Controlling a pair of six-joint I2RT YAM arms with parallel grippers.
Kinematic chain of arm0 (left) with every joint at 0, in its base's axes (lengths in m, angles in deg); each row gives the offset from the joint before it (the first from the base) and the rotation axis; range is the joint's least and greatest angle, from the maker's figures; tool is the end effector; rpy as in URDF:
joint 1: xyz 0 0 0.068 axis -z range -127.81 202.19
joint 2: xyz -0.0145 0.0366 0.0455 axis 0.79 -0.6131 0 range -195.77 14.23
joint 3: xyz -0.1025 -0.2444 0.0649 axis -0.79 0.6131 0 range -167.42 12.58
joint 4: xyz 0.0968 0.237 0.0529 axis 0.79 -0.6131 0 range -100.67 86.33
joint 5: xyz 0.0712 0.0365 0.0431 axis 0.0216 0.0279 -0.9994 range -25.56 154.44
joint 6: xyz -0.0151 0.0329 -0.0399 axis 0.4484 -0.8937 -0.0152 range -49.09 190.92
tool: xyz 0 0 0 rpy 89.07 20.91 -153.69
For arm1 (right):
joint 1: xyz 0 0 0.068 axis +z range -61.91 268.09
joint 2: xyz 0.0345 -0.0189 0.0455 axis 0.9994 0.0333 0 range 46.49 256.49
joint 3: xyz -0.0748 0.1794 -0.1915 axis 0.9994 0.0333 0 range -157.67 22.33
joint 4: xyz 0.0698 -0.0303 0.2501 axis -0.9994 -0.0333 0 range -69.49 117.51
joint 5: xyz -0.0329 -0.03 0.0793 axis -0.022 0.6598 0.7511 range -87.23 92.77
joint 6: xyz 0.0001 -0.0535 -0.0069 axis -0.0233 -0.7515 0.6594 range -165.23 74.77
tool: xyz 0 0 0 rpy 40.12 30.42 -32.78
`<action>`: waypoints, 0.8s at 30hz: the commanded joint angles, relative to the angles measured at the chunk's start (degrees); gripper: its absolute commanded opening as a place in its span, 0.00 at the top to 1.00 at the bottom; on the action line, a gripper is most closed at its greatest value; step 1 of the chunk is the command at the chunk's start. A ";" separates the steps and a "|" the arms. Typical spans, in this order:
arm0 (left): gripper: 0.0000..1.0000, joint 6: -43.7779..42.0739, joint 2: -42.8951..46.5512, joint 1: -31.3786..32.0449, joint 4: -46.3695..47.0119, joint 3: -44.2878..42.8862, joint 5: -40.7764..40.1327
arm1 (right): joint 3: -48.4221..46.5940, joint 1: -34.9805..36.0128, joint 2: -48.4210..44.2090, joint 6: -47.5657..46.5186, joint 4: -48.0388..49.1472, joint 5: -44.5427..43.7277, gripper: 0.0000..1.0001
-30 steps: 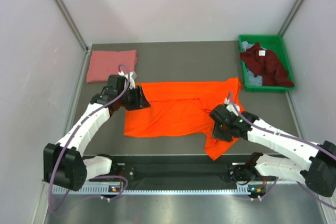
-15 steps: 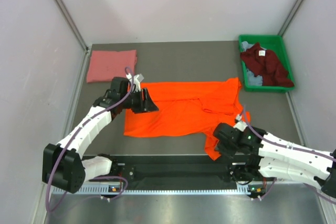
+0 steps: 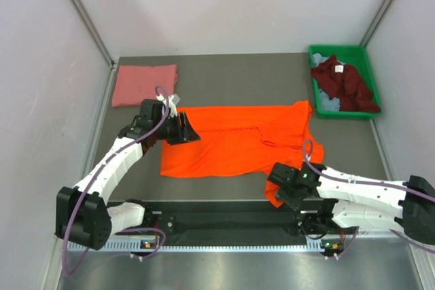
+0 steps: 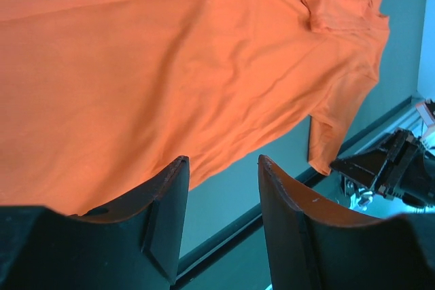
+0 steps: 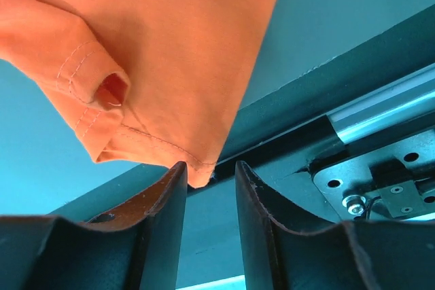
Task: Fold and stack the t-shirts
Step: Fold the tshirt
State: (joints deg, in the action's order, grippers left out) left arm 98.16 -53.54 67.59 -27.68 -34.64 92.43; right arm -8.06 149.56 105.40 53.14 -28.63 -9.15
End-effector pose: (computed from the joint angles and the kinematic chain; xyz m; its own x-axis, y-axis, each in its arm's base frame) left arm 0.2324 -0.0813 0.2542 -0.8564 -0.1834 -0.4827 0.1854 0.7632 -0.6189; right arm 0.0723 0.1175 0.1669 -0.7722 0.6064 -0.1900 0.5943 0.7950 0.1220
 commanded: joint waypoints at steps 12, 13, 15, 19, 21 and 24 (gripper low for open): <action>0.50 0.35 0.62 -3.01 2.21 2.14 -0.83 | 5.34 1.81 -5.56 7.01 5.34 -3.01 0.66; 0.50 0.35 0.62 -2.92 2.30 2.05 -0.74 | 5.60 1.81 -6.26 7.10 5.86 -3.19 0.66; 0.50 0.88 0.53 -3.01 2.74 2.22 -0.74 | 6.40 1.81 -6.88 7.45 7.26 -3.72 0.69; 0.50 1.84 0.71 -3.01 2.65 2.13 -2.23 | 6.40 1.81 -7.93 7.37 6.22 -4.95 1.00; 0.51 3.69 1.58 -3.27 1.95 2.13 -5.90 | 5.35 1.81 -8.73 6.75 4.21 -6.09 1.00; 0.50 5.27 3.51 -3.71 -0.33 1.87 -13.62 | 2.45 1.98 -11.10 4.73 -3.17 -9.25 1.00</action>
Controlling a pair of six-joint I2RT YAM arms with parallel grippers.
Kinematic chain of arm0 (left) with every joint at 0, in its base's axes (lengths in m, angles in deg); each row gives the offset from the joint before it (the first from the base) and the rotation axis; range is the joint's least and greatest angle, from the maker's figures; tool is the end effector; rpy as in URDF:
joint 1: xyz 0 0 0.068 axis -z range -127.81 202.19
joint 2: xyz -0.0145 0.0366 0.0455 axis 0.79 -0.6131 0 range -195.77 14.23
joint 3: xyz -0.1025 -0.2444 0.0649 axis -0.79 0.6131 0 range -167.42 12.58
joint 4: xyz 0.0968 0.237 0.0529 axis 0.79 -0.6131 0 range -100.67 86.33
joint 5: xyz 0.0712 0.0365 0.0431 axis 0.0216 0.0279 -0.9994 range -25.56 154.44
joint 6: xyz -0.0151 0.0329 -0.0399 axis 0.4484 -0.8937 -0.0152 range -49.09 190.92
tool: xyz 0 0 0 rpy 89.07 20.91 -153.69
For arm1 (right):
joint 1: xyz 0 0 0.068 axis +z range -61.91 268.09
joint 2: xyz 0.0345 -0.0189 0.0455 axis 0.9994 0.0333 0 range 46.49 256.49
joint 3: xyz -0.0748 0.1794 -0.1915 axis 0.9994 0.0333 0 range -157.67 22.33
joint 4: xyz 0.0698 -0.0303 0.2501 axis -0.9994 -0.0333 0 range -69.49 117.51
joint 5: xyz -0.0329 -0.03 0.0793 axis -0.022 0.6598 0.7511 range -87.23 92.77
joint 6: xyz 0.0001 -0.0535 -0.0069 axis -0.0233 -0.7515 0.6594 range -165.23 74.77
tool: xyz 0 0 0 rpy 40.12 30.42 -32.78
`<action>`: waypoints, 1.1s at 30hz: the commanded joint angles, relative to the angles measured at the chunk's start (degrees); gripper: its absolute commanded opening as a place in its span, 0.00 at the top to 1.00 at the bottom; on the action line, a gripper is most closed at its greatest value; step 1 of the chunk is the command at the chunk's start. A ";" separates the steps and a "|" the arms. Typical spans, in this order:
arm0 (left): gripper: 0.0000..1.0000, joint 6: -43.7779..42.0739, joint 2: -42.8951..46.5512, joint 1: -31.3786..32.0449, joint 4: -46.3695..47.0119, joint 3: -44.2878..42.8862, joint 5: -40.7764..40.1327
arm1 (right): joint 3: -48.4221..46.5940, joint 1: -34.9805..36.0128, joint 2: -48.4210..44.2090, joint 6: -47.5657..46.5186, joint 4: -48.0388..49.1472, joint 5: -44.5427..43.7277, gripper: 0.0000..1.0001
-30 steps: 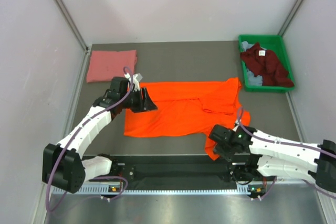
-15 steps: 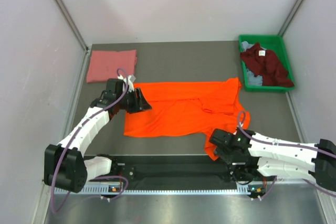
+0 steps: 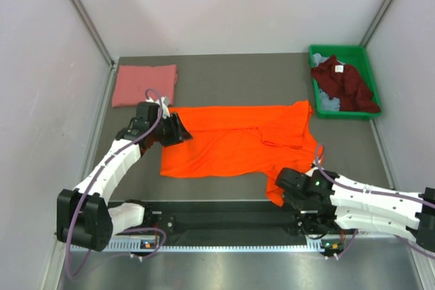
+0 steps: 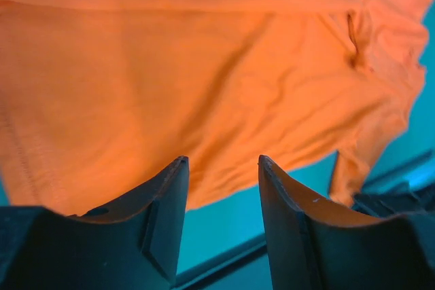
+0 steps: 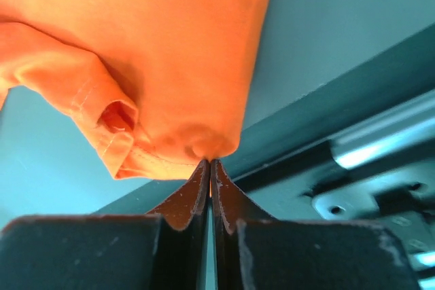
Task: Fold and stack the t-shirts
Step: Fold the tshirt
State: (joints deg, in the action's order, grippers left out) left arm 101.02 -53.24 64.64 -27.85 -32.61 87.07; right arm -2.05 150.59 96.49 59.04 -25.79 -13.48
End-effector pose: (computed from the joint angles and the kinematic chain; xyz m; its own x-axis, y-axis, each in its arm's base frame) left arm 0.2332 -0.0655 0.2426 -0.8420 -0.2882 -0.4560 0.0410 0.8087 -0.5868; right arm 0.0633 0.1000 0.1576 -0.6895 0.6904 -0.2189 0.6429 0.7226 0.2539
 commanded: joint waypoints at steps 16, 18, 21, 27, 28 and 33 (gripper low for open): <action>0.47 2.13 -1.44 4.94 9.59 -0.68 15.77 | -10.25 0.87 0.72 -11.71 -11.75 -12.49 1.00; 0.49 5.12 -3.63 9.77 15.44 -0.60 18.58 | -9.99 0.87 -0.51 -12.16 -10.26 -12.40 1.00; 0.51 8.21 -5.66 17.94 22.75 -0.34 16.49 | -9.19 1.04 -3.05 -12.68 -8.93 -12.40 1.00; 0.51 9.88 -16.11 27.27 33.99 -2.53 16.30 | -7.35 0.96 -8.32 -14.44 -7.61 -12.23 1.00; 0.50 10.67 -17.51 28.93 35.33 -3.14 16.04 | -7.35 1.04 -8.86 -14.62 -7.78 -12.31 1.00; 0.52 11.20 -28.41 34.91 39.65 -8.41 14.98 | -5.77 1.04 -12.46 -14.97 -7.96 -11.35 1.00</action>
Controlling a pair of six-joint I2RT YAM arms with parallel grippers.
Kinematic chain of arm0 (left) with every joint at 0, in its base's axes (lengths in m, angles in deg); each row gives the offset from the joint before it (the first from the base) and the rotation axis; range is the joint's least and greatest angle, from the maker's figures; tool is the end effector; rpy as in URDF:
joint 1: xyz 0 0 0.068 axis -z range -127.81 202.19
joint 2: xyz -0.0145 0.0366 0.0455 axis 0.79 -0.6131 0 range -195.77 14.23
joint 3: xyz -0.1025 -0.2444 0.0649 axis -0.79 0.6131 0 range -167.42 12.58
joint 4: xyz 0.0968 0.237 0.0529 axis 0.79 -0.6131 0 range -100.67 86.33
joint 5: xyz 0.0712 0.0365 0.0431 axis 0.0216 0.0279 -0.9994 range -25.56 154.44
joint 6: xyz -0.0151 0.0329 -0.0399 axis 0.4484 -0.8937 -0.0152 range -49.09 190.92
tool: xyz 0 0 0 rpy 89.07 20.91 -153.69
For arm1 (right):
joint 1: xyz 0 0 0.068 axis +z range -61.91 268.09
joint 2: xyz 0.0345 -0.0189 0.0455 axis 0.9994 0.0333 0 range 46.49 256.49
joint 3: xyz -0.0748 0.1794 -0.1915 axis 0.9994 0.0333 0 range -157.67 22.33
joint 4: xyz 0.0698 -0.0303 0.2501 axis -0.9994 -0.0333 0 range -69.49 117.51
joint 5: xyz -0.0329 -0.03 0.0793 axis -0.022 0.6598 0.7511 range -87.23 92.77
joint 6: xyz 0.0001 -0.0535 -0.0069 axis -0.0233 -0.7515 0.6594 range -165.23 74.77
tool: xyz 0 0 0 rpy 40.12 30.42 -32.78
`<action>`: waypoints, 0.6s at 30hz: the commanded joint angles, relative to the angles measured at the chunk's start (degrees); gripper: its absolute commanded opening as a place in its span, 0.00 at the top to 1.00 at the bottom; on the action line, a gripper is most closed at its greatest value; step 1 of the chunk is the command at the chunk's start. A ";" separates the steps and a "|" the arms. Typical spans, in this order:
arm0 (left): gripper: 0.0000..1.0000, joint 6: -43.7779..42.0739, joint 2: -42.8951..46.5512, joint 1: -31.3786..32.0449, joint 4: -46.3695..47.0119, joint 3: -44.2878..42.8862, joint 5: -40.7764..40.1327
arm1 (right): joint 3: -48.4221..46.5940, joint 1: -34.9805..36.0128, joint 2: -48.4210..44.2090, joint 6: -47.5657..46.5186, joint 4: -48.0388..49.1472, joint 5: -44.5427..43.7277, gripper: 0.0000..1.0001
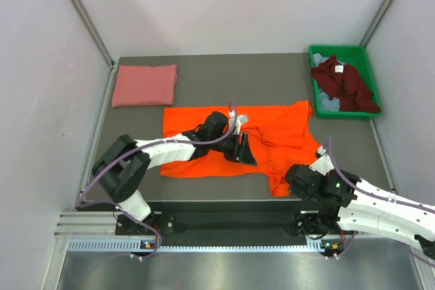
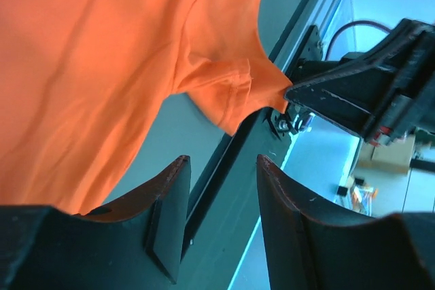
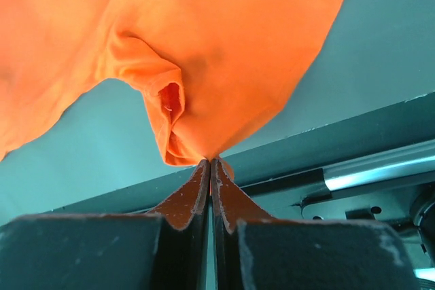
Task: Fold and stack the t-shirts
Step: Fold the tshirt
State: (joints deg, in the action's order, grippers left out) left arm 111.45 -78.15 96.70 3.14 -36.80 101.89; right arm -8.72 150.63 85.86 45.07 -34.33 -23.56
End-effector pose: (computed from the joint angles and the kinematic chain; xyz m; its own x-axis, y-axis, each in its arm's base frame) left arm 0.2227 -0.2493 0.1938 -0.9092 0.1703 -0.3800 0.4153 0.4378 -0.7974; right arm 0.0615 0.0841 0.2051 -0.7235 0.5512 -0.4155 0.4375 0.8318 0.3416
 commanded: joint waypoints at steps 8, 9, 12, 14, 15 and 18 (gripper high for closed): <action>0.48 -1.94 -15.36 9.80 8.58 -12.22 -0.44 | 2.04 0.91 -4.57 -0.65 -0.21 -1.27 1.00; 0.48 -2.38 -16.16 10.15 7.88 -13.79 -0.71 | 2.13 1.00 -4.83 -0.48 -0.21 -1.36 1.00; 0.54 -2.66 -17.31 10.68 4.64 -14.34 -3.33 | 1.52 1.00 -5.01 0.66 -0.99 -1.88 1.00; 0.55 0.06 -11.03 9.29 0.87 -11.62 -9.21 | 0.47 0.91 -4.75 1.54 -1.87 -3.89 1.00; 0.55 1.38 -8.11 8.06 -0.73 -10.13 -14.72 | -1.02 1.00 -4.22 2.15 -2.57 -4.95 1.00; 0.53 4.99 2.79 0.07 -16.43 -7.22 -26.50 | -4.88 0.83 -0.80 3.74 -6.79 -10.84 1.00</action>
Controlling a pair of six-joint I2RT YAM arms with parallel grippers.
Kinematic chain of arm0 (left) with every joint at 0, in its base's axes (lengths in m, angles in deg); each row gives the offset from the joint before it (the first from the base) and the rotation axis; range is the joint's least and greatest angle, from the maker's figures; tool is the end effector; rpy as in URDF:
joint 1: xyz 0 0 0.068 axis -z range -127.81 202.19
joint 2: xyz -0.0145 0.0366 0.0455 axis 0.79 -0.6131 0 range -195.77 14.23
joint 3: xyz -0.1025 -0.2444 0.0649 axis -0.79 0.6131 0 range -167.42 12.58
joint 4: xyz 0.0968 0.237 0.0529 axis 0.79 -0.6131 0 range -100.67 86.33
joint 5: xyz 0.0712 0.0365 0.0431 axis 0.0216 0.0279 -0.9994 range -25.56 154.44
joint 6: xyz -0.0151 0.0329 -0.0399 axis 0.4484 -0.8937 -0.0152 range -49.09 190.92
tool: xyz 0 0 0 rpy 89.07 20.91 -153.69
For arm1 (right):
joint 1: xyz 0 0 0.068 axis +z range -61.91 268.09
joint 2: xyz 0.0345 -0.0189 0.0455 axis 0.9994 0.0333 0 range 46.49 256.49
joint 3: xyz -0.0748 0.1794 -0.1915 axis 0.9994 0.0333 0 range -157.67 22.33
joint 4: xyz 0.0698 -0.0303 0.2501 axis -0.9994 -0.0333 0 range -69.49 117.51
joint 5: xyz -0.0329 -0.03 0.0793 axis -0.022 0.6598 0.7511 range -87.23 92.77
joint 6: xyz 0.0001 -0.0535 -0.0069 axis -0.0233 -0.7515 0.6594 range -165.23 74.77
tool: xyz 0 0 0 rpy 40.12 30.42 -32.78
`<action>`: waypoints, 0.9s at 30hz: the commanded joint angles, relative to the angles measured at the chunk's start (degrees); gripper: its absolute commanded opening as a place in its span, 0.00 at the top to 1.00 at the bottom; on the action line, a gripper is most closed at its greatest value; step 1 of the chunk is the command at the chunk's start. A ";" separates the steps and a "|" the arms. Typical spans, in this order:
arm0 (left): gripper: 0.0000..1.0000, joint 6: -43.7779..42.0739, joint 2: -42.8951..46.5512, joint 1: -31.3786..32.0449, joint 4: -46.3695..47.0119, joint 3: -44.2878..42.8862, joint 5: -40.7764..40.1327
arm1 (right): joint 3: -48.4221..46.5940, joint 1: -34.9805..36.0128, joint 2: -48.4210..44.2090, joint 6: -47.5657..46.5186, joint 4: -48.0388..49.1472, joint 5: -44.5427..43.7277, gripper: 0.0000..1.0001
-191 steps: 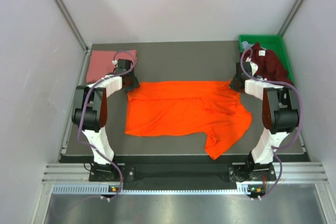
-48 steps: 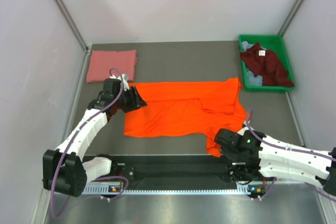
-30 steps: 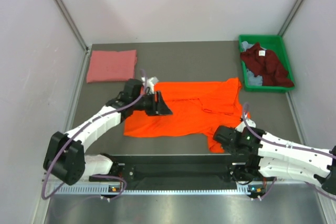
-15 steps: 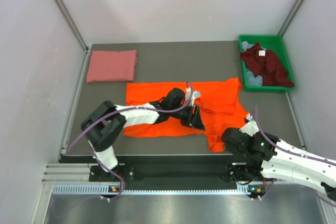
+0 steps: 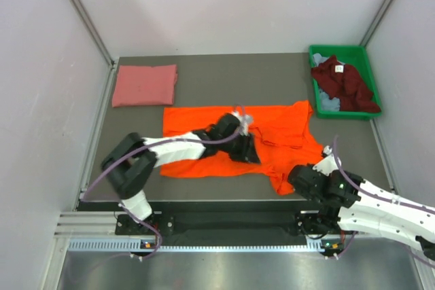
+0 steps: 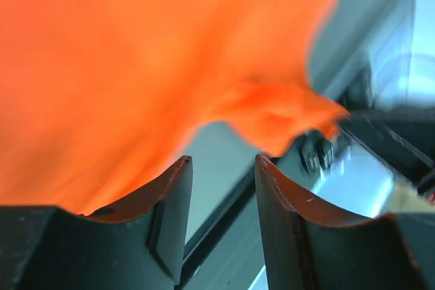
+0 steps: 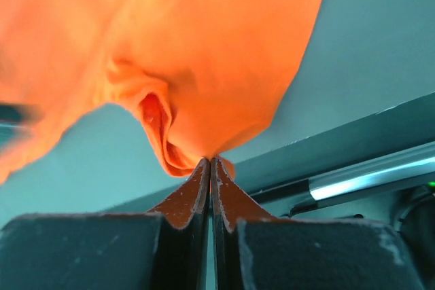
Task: Fold and stack the t-shirts
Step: Fold the tshirt
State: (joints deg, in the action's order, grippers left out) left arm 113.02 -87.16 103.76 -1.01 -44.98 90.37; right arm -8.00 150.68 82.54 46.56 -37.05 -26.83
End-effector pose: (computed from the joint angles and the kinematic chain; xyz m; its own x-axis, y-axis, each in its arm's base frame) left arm 0.2179 -0.2997 0.1762 -0.9131 0.1807 -0.3655 0.4002 0.5692 -0.7183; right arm 0.0579 0.0733 0.2052 -0.6812 0.5741 -0.4543 0.4548 0.8181 0.3518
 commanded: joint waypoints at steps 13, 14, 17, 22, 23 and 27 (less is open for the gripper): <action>0.38 2.96 42.91 -35.55 -37.36 14.57 -31.38 | -18.98 -0.36 20.65 -17.96 -8.75 -14.08 1.00; 0.38 3.68 43.89 -36.36 -38.59 15.10 -31.73 | -18.72 -0.45 18.11 -18.92 -7.70 -13.90 1.00; 0.40 2.46 46.10 -37.68 -38.08 16.69 -28.15 | -18.19 -1.50 14.76 -20.50 -4.18 -13.29 1.00; 0.42 2.62 46.19 -37.68 -44.13 18.35 -33.92 | -15.65 -2.03 11.94 -19.89 -1.38 -10.04 1.00; 0.42 3.24 46.36 -37.51 -44.23 18.62 -33.93 | -14.25 -2.03 10.63 -20.07 -0.49 -9.60 1.00; 0.43 11.38 46.89 -37.60 -46.60 18.70 -37.79 | -12.30 -2.03 8.95 -20.77 3.03 -8.36 1.00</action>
State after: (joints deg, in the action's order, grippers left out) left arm 117.35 -41.76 66.21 -44.35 -27.23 56.98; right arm -20.94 149.04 92.62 27.00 -38.64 -36.10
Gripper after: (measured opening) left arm 0.577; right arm 0.005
